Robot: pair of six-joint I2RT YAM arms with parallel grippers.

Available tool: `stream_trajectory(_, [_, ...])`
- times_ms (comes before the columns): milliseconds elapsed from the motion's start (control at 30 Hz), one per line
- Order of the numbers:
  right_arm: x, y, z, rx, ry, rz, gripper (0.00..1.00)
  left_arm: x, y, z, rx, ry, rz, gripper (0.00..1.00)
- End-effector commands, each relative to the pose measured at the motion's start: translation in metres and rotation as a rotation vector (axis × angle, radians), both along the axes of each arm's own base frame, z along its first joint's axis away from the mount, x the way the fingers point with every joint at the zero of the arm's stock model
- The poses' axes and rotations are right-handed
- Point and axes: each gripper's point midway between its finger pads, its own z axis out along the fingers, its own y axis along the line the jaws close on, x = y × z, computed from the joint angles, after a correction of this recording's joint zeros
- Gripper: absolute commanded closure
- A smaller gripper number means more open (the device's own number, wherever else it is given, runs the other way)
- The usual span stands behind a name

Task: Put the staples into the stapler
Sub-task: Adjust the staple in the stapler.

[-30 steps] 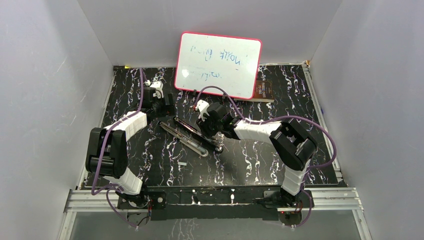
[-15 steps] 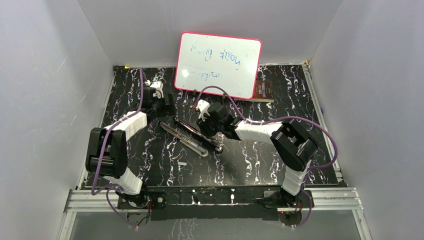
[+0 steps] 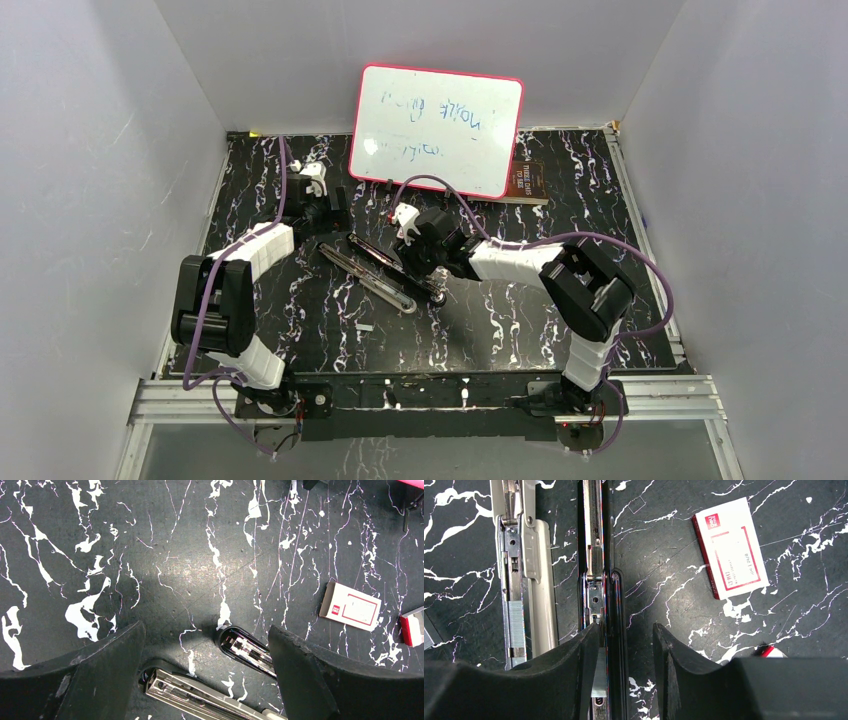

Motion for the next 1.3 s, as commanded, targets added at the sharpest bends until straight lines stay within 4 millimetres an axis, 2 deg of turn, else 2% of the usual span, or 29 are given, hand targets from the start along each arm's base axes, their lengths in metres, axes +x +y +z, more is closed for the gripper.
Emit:
stream_trajectory(0, [-0.006,-0.005,-0.013,-0.038,0.029,-0.005,0.49,0.000,0.000,0.015,-0.015,-0.042,-0.005,0.08])
stream_trajectory(167, [-0.013,-0.017,-0.019,-0.086,0.060,-0.013,0.49,0.000,0.000,0.015,-0.016,-0.043,-0.005,0.08])
stream_trajectory(433, [-0.030,-0.036,-0.020,-0.127,0.086,0.003,0.49,0.001,0.000,0.016,-0.015,-0.044,-0.006,0.08])
stream_trajectory(533, [-0.035,-0.040,-0.010,-0.113,0.081,0.013,0.49,0.001,0.000,0.016,-0.014,-0.046,-0.006,0.08])
stream_trajectory(833, [-0.051,-0.053,-0.007,-0.119,0.104,0.031,0.49,0.001,0.000,0.017,-0.014,-0.046,-0.006,0.08])
stream_trajectory(1133, [-0.048,-0.056,0.009,-0.101,0.065,0.017,0.49,0.001,0.000,0.018,-0.014,-0.050,-0.004,0.08])
stream_trajectory(1267, [-0.037,-0.050,0.039,-0.022,-0.031,0.002,0.49,0.001,0.001,0.020,-0.012,-0.054,-0.002,0.08])
